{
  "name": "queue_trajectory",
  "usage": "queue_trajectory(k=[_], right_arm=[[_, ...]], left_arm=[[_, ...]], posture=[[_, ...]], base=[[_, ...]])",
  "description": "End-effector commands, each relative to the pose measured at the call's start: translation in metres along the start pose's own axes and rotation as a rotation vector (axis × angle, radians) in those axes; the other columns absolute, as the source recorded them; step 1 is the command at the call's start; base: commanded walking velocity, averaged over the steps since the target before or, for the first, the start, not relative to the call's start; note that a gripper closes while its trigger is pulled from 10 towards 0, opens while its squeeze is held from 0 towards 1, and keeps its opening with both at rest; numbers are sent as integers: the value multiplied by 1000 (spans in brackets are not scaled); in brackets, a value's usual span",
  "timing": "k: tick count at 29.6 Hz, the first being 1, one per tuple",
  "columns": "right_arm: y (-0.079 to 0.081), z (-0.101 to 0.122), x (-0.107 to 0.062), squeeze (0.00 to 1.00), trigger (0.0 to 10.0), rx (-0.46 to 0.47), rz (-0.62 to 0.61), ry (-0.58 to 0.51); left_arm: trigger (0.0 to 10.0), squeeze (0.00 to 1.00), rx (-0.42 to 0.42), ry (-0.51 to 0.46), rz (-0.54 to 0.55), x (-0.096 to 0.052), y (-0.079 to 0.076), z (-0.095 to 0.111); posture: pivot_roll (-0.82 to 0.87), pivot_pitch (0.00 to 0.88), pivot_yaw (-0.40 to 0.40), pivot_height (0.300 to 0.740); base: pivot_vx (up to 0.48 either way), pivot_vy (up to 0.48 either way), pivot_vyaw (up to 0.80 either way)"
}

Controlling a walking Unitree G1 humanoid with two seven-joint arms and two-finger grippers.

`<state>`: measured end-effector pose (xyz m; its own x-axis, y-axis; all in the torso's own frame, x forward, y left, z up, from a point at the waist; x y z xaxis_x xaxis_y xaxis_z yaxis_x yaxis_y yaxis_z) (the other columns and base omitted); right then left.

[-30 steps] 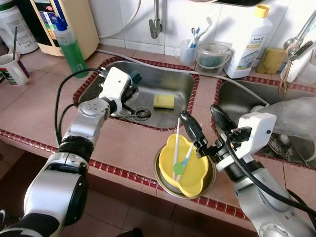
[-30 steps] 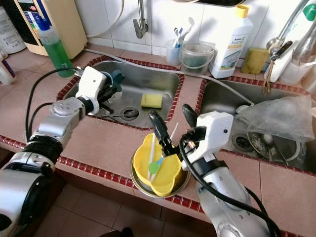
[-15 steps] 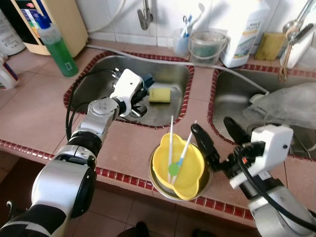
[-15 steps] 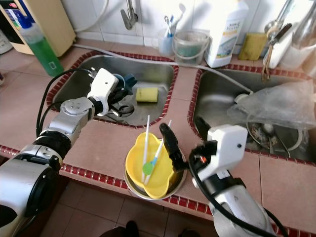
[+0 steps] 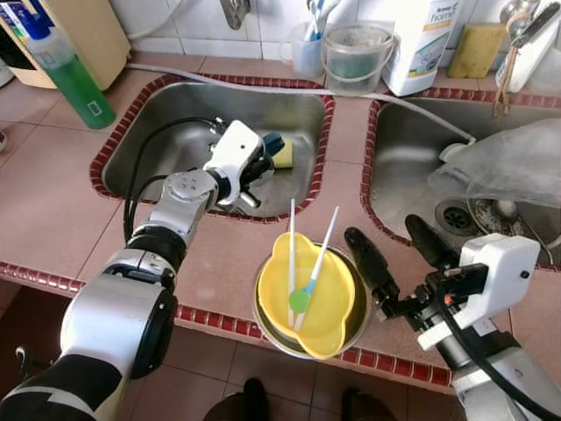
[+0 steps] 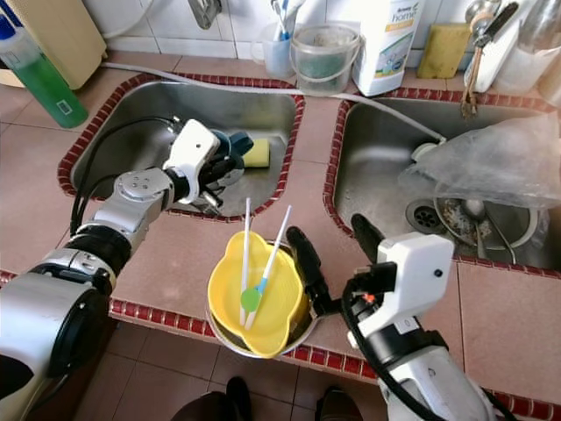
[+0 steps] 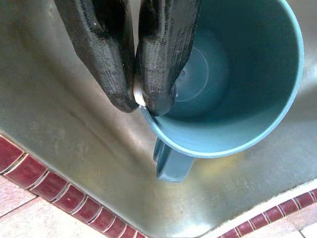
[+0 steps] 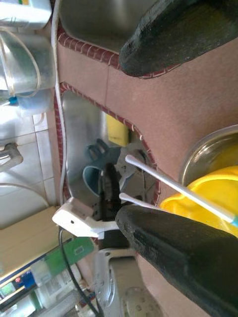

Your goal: Kitchen organization

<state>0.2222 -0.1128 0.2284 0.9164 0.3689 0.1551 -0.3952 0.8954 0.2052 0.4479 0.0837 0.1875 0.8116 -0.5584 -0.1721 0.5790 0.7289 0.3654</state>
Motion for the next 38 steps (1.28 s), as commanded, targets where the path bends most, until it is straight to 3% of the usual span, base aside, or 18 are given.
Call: queue_trajectory(k=[1, 18, 23, 28, 31, 35, 38], right_arm=[[6, 5, -3, 0, 10000, 11, 22, -16], [8, 21, 1, 0, 10000, 86, 43, -93], [-5, 34, -1, 0, 10000, 137, 8, -146], [-19, 34, -8, 0, 10000, 129, 6, -100], [-19, 33, -9, 0, 10000, 138, 20, -81], [-14, 20, -14, 0, 10000, 220, 59, 35], [-11, 22, -15, 0, 10000, 256, 89, 52]], left_arm=[[10000, 0, 21, 0, 26, -3, 10, 4], [10000, 0, 45, 22, 61, -7, 21, 2], [10000, 0, 47, 24, 61, -7, 20, 1], [10000, 0, 49, 27, 62, -7, 20, 1], [10000, 0, 47, 29, 62, -7, 20, 0], [10000, 0, 48, 26, 61, -6, 19, 1], [10000, 0, 47, 25, 65, -7, 21, 1]], posture=[[-365, 283, 137, 740], [-367, 279, 142, 740], [-373, 274, 146, 740], [-387, 272, 146, 740], [-387, 272, 145, 740], [-385, 268, 141, 740], [-384, 269, 140, 740]], base=[[0, 0, 0], [0, 0, 0], [0, 0, 0], [0, 0, 0], [0, 0, 0], [0, 0, 0], [0, 0, 0]])
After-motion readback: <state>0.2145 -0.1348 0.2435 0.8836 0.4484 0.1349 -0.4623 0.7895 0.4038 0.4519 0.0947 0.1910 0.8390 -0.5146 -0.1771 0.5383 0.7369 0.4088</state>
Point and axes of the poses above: a point about 5 cm out from each wrist's last joint towards the gripper, its own x axis pointing out of the wrist towards the gripper, its own z axis along the axis of the wrist's last joint, y = z × x, the point moved 5 cm from there along x, pointing out of the wrist towards the gripper, and after that the axes turned 3 degrees about x, right-handed, at the moved point
